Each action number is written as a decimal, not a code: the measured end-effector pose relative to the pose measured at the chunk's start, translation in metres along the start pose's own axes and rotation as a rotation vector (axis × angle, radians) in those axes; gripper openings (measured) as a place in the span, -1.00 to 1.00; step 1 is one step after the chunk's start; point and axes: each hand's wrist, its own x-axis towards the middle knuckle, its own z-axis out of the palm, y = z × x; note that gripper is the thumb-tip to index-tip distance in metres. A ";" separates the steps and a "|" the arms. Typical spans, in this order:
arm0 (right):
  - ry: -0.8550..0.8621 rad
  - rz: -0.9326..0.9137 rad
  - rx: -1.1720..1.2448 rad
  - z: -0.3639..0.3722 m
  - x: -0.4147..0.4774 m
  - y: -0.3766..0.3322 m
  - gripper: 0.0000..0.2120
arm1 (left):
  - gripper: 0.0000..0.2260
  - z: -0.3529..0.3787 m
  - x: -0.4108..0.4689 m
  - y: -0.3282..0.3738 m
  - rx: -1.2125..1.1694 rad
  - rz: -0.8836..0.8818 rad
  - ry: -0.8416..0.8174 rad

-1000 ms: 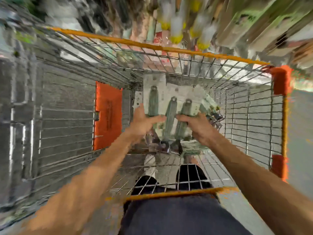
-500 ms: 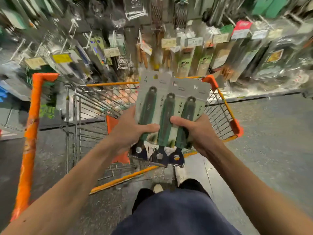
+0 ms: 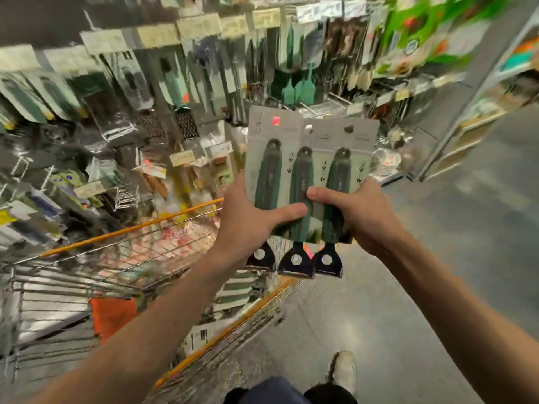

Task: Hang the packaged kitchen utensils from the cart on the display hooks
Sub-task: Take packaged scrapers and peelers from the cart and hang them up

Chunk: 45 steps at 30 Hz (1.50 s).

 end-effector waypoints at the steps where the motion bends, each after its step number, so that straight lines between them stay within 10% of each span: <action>1: 0.015 -0.024 -0.012 -0.019 0.010 -0.010 -0.78 | -0.48 0.020 0.012 0.009 -0.006 0.028 0.002; 26: -0.184 -0.477 -0.243 -0.280 0.289 -0.216 -0.73 | -0.69 0.262 0.301 0.176 -0.211 0.151 0.000; 31: -0.186 -0.328 -0.164 -0.295 0.378 -0.214 -0.09 | -0.30 0.293 0.379 0.165 -0.223 0.119 0.103; 33: -0.170 -0.325 -0.203 -0.299 0.412 -0.216 0.05 | -0.42 0.303 0.409 0.163 -0.216 0.113 0.140; 45: -0.325 -0.495 -0.325 -0.312 0.545 -0.239 -0.80 | -0.63 0.316 0.521 0.174 -0.060 0.188 0.361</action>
